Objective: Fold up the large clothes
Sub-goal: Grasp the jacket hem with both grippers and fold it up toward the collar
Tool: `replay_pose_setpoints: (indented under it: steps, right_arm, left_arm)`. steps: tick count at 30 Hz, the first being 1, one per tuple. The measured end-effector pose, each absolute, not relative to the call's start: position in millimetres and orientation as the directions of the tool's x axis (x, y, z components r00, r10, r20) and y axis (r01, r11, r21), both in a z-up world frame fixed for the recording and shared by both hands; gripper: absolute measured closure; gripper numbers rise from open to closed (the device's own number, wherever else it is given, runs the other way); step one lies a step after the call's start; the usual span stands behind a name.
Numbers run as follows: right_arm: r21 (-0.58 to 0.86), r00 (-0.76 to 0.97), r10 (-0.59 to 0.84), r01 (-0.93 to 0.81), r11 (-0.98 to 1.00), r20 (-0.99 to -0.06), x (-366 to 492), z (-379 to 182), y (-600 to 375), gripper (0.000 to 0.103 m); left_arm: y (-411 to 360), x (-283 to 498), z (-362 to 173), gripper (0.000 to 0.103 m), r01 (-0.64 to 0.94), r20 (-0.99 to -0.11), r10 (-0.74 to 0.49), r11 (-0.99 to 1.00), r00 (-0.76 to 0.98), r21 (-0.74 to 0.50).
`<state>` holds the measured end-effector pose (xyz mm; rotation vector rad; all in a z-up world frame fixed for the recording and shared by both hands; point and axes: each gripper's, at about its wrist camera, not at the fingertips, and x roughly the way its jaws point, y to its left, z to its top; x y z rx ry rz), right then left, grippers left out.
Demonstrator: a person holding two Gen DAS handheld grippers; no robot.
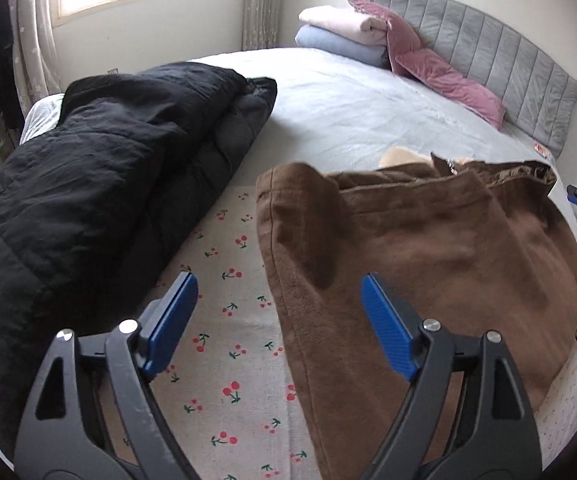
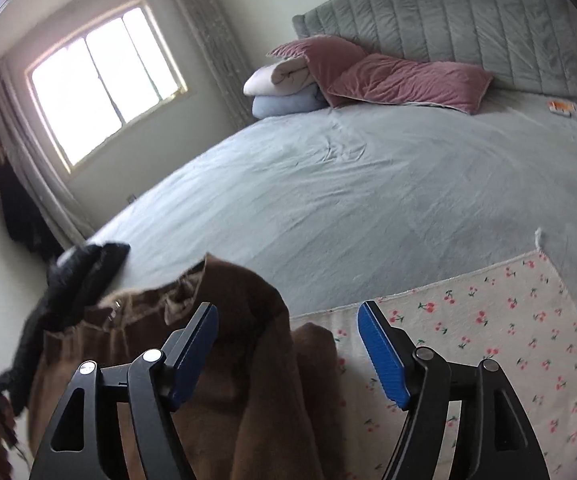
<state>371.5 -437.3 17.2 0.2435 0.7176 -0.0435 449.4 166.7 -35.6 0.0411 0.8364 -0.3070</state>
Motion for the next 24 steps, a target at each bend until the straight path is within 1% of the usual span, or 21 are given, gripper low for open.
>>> replay_pose_setpoints:
  steps: [2, 3, 4, 6, 7, 8, 9, 10, 11, 12, 13, 15, 16, 18, 20, 21, 24]
  right_arm:
    - [0.112, 0.699, 0.041, 0.056, 0.992, -0.714, 394, -1, -418, 0.029]
    - [0.077, 0.672, 0.030, 0.040, 0.996, -0.740, 408, -9, -410, 0.029]
    - [0.052, 0.649, 0.021, 0.028, 0.998, -0.760, 423, -15, -403, 0.029]
    - [0.036, 0.631, 0.006, 0.034, 0.999, -0.775, 448, -24, -393, 0.029]
    - [0.043, 0.637, 0.003, 0.047, 0.998, -0.771, 457, -25, -390, 0.029]
    - [0.062, 0.653, 0.012, 0.053, 0.997, -0.757, 462, -24, -387, 0.038]
    - [0.083, 0.674, 0.026, 0.053, 0.995, -0.738, 465, -22, -383, 0.054]
    - [0.091, 0.682, 0.022, 0.065, 0.994, -0.731, 468, -20, -380, 0.092]
    - [0.071, 0.702, -0.018, 0.097, 0.993, -0.712, 467, -15, -377, 0.092]
    - [0.030, 0.735, -0.072, 0.125, 0.992, -0.675, 463, -7, -374, 0.093]
    - [0.005, 0.767, -0.120, 0.159, 0.987, -0.630, 458, 2, -374, 0.094]
    - [0.043, 0.813, -0.162, 0.223, 0.974, -0.559, 449, 20, -385, 0.094]
    - [0.062, 0.823, -0.179, 0.251, 0.966, -0.539, 448, 25, -389, 0.094]
    - [0.056, 0.828, -0.235, 0.304, 0.951, -0.510, 455, 31, -390, 0.095]
    - [0.031, 0.812, -0.278, 0.341, 0.940, -0.514, 472, 27, -389, 0.094]
    - [-0.007, 0.797, -0.304, 0.353, 0.936, -0.521, 482, 22, -386, 0.094]
    - [-0.114, 0.738, -0.372, 0.376, 0.920, -0.563, 517, -13, -377, 0.094]
  left_arm:
    - [159, 468, -52, 0.019, 0.287, -0.768, -0.259, 0.952, 0.586, -0.103]
    - [156, 479, -58, 0.022, 0.282, -0.779, -0.270, 0.951, 0.566, -0.125]
    - [154, 489, -62, 0.027, 0.272, -0.785, -0.285, 0.950, 0.550, -0.154]
    - [153, 508, -65, 0.055, 0.231, -0.784, -0.317, 0.946, 0.534, -0.225]
    - [154, 517, -65, 0.061, 0.209, -0.776, -0.349, 0.937, 0.525, -0.280]
    - [154, 524, -64, 0.074, 0.189, -0.769, -0.374, 0.927, 0.519, -0.324]
    - [152, 528, -63, 0.093, 0.181, -0.763, -0.389, 0.920, 0.516, -0.346]
    - [149, 529, -58, 0.093, 0.183, -0.757, -0.382, 0.923, 0.530, -0.337]
    - [145, 525, -49, 0.094, 0.178, -0.744, -0.345, 0.938, 0.572, -0.298]
    - [143, 518, -34, 0.094, 0.178, -0.708, -0.329, 0.943, 0.625, -0.280]
    - [144, 511, -22, 0.094, 0.179, -0.667, -0.334, 0.940, 0.666, -0.291]
    - [148, 503, 4, 0.094, 0.189, -0.573, -0.357, 0.924, 0.738, -0.331]
    - [147, 503, 14, 0.094, 0.181, -0.539, -0.342, 0.926, 0.770, -0.330]
    - [136, 511, 26, 0.094, 0.167, -0.491, -0.293, 0.944, 0.820, -0.284]
    - [119, 529, 24, 0.094, 0.135, -0.498, -0.221, 0.970, 0.838, -0.203]
    - [110, 541, 17, 0.094, 0.116, -0.513, -0.180, 0.981, 0.839, -0.155]
    - [86, 577, -28, 0.093, 0.056, -0.598, -0.047, 0.998, 0.800, -0.003]
